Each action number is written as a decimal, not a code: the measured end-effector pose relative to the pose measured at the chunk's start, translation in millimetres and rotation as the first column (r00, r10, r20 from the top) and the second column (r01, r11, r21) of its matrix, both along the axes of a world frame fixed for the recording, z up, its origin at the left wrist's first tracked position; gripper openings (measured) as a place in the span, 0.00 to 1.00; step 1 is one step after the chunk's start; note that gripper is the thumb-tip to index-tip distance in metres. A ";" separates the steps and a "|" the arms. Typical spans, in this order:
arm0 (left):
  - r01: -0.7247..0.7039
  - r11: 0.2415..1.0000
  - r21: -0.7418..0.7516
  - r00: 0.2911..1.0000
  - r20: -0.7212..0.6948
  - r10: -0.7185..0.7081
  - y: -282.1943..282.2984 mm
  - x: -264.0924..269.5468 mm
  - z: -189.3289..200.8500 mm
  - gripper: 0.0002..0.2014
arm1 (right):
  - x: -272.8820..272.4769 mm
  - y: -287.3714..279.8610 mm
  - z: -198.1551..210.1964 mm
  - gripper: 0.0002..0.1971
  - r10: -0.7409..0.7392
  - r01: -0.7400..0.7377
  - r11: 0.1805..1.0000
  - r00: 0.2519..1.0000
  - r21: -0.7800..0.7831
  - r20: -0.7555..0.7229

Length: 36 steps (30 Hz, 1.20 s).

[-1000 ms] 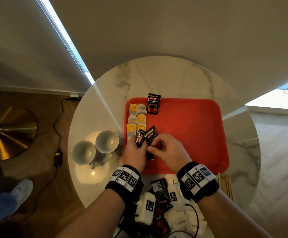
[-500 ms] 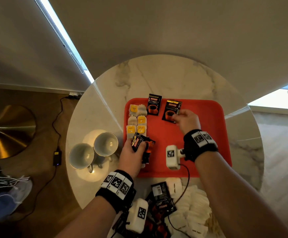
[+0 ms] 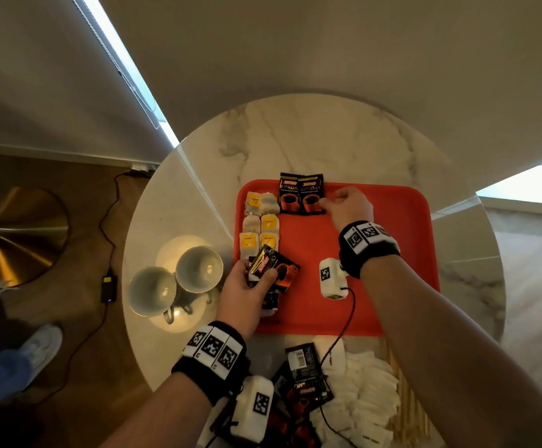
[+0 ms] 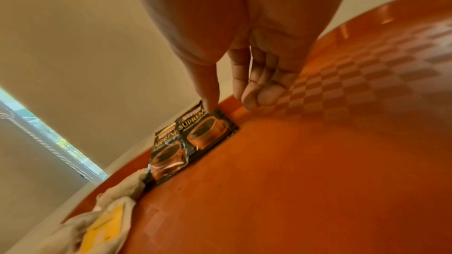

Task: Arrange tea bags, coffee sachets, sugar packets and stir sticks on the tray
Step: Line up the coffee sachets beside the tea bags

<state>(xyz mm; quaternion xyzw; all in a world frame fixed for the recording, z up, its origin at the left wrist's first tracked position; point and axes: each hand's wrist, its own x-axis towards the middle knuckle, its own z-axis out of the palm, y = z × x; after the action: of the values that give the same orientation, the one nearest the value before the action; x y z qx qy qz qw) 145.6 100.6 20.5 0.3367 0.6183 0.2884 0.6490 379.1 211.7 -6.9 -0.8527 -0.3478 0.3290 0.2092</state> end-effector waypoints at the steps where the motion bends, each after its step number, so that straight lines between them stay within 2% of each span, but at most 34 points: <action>1: 0.003 1.000 0.019 1.000 -0.009 -0.003 3.4 1.5 0.6 0.12 | -0.3 -6.7 5.4 0.18 0.016 -0.016 1.000 1.000 0.024 0.015; 4: 0.037 0.993 0.108 0.998 -0.059 -0.031 14.2 7.1 0.8 0.13 | -13.5 -38.5 27.1 0.13 0.149 -0.138 0.985 0.984 0.103 -0.100; 6: 0.025 0.994 0.107 0.998 -0.051 -0.020 20.5 11.7 -1.4 0.14 | -27.7 -63.9 41.1 0.12 0.298 -0.283 0.954 0.926 0.095 -0.231; 8: 0.027 0.994 0.103 0.999 -0.048 -0.022 24.7 15.5 -4.4 0.16 | -37.6 -85.2 43.3 0.07 0.384 -0.380 0.922 0.869 0.075 -0.312; 12: 0.013 0.994 0.110 0.995 -0.102 -0.002 28.1 18.0 -8.5 0.13 | -37.4 -99.2 32.0 0.05 0.338 -0.334 0.940 0.893 0.066 -0.298; 15: 0.002 0.994 0.110 0.990 -0.138 0.013 25.2 17.1 -9.8 0.04 | -30.1 -87.9 26.6 0.03 0.204 -0.189 0.979 0.917 0.078 -0.341; 17: -0.017 0.995 0.097 0.993 -0.111 0.028 22.0 15.5 -8.9 0.02 | -27.4 -73.7 22.9 0.04 0.118 -0.095 0.992 0.925 0.080 -0.360; 21: 0.003 0.995 0.104 0.995 -0.098 0.007 13.1 10.3 -6.7 0.05 | -29.5 -43.5 0.1 0.12 0.078 -0.067 0.997 0.952 0.046 -0.296; 25: 0.014 0.999 0.050 0.997 -0.076 -0.010 0.5 2.7 -11.9 0.04 | -37.1 -24.0 -13.4 0.11 0.093 -0.094 0.996 0.976 0.004 -0.198; 29: 0.004 0.999 0.032 0.996 -0.085 -0.001 -7.0 -0.9 -14.9 0.06 | -42.2 -16.2 -12.4 0.11 0.130 -0.132 0.991 0.986 -0.011 -0.108; 33: -0.057 0.995 -0.081 0.998 -0.014 0.056 -5.8 0.4 -16.8 0.11 | -40.9 -16.7 -4.5 0.13 0.115 -0.116 0.993 0.992 -0.025 -0.055; 36: -0.061 0.998 -0.023 0.998 0.002 0.062 0.5 5.8 -7.8 0.09 | -39.3 -30.3 13.3 0.18 0.112 -0.112 0.994 0.994 0.019 -0.015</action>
<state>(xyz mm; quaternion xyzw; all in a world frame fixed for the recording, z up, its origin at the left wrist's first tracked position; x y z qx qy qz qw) 151.4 101.1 12.8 0.3097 0.6308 0.3015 0.6444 339.9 181.4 6.4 -0.8274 -0.3963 0.3436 0.2010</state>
